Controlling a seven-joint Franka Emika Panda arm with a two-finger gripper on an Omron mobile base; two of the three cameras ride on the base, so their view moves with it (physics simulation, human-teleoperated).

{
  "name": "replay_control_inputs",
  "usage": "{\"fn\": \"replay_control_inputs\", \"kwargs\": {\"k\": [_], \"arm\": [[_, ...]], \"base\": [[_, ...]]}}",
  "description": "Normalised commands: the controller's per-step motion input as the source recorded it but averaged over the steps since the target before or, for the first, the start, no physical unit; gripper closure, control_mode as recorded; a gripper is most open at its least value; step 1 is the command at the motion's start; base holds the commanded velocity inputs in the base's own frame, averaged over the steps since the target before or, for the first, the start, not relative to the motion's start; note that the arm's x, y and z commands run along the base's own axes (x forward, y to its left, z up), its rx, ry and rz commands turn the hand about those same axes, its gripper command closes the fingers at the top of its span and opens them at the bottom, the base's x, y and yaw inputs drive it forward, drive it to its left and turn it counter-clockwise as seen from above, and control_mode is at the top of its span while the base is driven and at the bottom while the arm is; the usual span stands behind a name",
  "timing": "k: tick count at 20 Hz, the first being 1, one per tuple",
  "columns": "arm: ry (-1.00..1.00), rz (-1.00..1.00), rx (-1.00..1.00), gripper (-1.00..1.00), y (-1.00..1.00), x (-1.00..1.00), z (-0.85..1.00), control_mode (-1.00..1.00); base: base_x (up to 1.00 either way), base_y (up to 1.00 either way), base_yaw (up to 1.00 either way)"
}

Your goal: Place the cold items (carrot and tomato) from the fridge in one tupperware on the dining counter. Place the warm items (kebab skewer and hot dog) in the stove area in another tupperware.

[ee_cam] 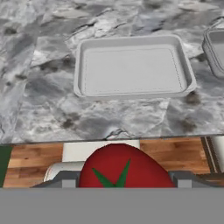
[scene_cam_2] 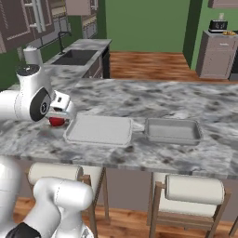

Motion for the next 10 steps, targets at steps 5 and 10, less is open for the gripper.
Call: {"fn": "replay_control_inputs", "kwargs": {"k": [5, 10], "arm": [[0.26, 0.00, -0.03, 1.00, 0.01, 0.24, -0.45, -1.00], [0.10, 0.00, -0.08, 1.00, 0.10, 0.51, -0.48, -1.00]], "base": [[0.00, 0.00, 0.00], [0.00, 0.00, 0.00]]}}
